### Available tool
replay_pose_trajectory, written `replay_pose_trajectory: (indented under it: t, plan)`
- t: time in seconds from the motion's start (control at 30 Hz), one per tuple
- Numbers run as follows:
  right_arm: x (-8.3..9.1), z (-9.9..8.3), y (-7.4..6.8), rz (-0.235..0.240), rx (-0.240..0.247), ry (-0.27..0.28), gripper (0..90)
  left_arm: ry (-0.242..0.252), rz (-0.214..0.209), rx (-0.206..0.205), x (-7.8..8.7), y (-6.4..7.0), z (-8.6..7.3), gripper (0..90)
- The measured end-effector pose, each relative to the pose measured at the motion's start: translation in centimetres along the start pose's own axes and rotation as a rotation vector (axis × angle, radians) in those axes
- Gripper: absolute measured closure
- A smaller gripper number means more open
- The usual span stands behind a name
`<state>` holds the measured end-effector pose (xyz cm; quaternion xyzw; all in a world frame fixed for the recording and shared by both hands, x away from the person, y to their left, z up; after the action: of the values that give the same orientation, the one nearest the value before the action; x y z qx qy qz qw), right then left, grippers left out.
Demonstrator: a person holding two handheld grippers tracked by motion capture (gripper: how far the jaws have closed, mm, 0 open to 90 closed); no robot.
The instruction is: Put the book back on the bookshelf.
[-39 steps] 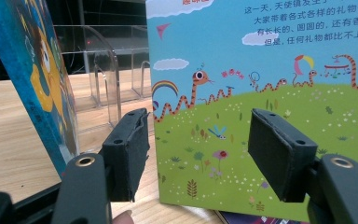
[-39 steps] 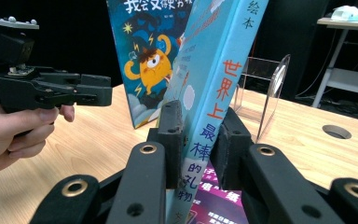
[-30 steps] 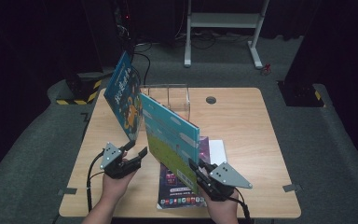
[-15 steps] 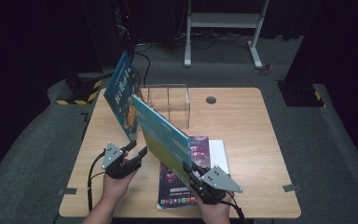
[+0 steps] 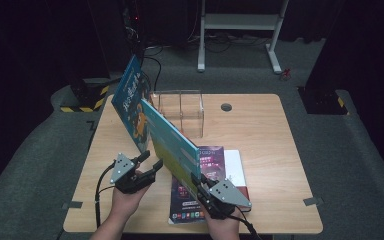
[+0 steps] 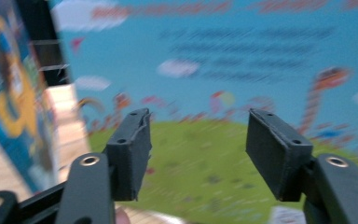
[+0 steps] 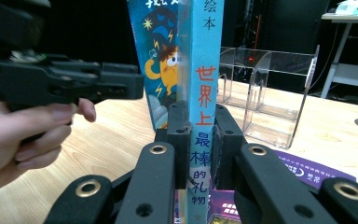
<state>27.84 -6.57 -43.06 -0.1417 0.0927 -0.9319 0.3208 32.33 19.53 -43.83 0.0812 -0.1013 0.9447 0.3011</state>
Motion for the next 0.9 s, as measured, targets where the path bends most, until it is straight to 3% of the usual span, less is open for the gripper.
replay_pose_trajectory:
  t: [0.17,0.37,0.57,0.67,0.9]
  plan:
    - [-0.2,-0.2,-0.3,-0.004,0.01,0.01,80.6,0.03,-0.037,-0.023,0.5,1.9,1.5,34.4]
    - [-0.3,-0.4,-0.7,-0.01,0.029,0.019,80.5,0.044,-0.099,0.009,0.9,3.1,2.6,27.2]
    - [-0.4,-0.6,-1.0,-0.013,0.037,0.022,80.5,0.092,-0.149,-0.012,2.0,5.0,4.5,20.0]
    - [-0.4,-0.6,-1.0,-0.012,0.041,0.023,80.5,0.102,-0.145,-0.021,2.2,5.7,5.2,18.0]
    - [-0.4,-0.7,-1.2,-0.014,0.047,0.025,80.4,0.101,-0.107,0.002,1.8,6.5,6.4,15.3]
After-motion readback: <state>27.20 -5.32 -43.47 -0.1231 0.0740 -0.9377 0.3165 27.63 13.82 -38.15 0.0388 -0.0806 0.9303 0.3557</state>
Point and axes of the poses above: each handheld gripper's, and its own axes: x roughly backward along the jaws, z roughly out of its top, y roughly to its right, the point moved 1 cm from there along -x, roughly forward along the jaws, and after that the axes turned 13 degrees about -x, right-handed, at the moved point
